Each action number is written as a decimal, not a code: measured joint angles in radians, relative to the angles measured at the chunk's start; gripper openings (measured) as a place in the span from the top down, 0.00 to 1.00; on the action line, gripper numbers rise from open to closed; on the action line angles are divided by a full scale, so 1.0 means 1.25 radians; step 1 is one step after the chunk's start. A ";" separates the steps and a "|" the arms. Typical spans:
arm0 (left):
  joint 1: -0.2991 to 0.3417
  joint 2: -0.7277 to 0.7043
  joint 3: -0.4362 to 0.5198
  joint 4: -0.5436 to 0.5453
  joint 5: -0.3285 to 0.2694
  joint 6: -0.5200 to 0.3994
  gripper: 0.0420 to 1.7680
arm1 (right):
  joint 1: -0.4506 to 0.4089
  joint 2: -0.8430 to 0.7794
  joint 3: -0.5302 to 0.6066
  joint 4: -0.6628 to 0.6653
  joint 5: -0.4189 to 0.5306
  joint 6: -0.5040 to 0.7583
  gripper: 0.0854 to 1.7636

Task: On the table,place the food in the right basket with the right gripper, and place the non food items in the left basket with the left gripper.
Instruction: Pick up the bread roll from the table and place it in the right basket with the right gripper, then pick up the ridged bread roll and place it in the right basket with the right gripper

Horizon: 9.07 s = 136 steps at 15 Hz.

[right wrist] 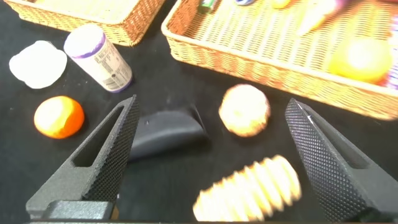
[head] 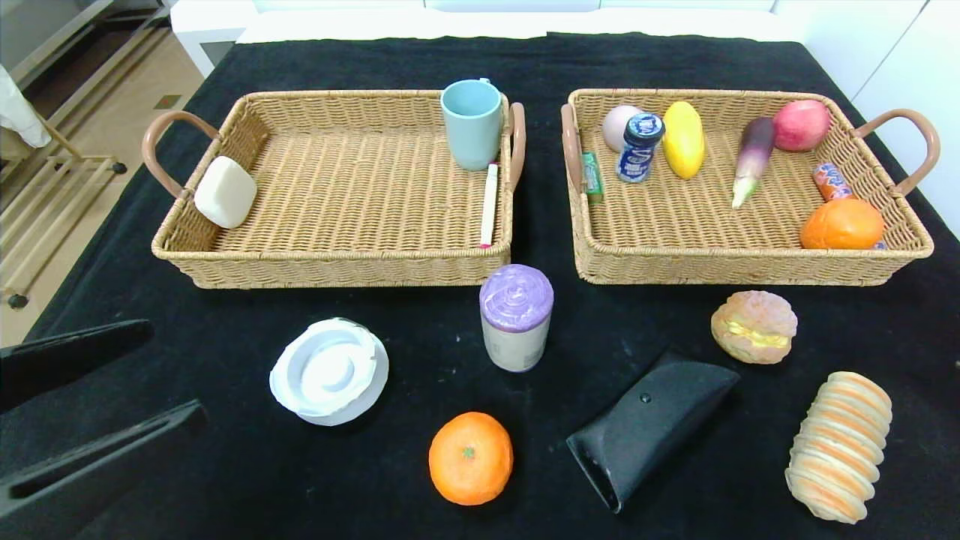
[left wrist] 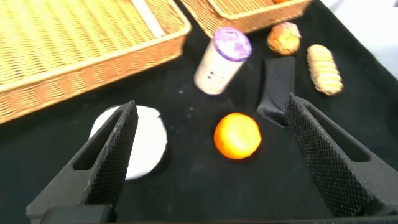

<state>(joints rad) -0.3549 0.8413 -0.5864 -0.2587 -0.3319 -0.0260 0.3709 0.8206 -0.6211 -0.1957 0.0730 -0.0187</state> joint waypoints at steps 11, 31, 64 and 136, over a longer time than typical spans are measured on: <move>-0.009 0.129 -0.056 -0.004 -0.012 0.025 0.03 | 0.165 0.175 -0.041 -0.014 -0.117 0.033 0.03; -0.006 0.130 -0.055 -0.003 -0.008 0.026 0.03 | 0.063 0.521 -0.493 0.542 -0.298 0.357 0.03; -0.006 0.113 -0.049 -0.001 -0.008 0.044 0.03 | 0.012 0.670 -0.505 0.470 -0.300 0.382 0.51; -0.009 0.103 -0.045 0.002 -0.008 0.063 0.03 | 0.036 0.557 -0.744 0.744 -0.405 0.606 0.05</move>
<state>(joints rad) -0.3660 0.9706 -0.6426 -0.2560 -0.3415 0.0528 0.4160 1.5164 -1.5511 0.7340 -0.4338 0.7383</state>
